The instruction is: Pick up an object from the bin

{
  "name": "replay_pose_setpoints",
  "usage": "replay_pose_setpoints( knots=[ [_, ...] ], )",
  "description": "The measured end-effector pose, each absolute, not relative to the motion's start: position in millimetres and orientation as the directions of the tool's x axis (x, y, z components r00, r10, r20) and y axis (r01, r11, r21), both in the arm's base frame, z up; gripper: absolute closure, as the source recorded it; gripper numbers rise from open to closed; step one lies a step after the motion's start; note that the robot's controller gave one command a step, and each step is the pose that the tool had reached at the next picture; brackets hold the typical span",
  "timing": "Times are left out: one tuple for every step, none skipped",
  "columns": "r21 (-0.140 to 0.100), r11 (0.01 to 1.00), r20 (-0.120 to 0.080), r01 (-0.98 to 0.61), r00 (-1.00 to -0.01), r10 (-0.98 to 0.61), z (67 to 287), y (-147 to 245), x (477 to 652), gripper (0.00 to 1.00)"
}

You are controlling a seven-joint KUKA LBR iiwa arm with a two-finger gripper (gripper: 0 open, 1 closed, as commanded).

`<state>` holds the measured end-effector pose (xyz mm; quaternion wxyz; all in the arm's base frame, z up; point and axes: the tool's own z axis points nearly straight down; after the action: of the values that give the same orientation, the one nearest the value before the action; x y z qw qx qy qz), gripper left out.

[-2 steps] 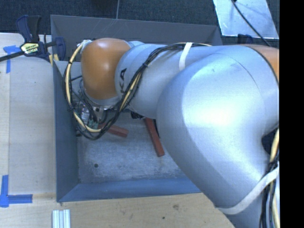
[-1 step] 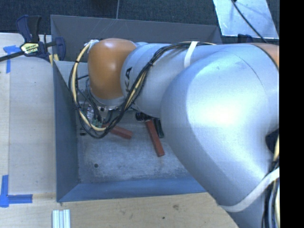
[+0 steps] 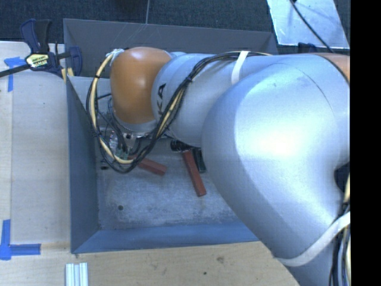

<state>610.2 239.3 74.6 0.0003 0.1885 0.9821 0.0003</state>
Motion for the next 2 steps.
replay_pose_setpoints(
  knots=[
    [0.0,0.938,-0.001,0.346,-0.938,0.346,84.7,241.3,610.1,1.0],
    [0.002,0.942,-0.003,0.335,-0.942,0.335,92.5,241.1,610.8,1.0]
  ],
)
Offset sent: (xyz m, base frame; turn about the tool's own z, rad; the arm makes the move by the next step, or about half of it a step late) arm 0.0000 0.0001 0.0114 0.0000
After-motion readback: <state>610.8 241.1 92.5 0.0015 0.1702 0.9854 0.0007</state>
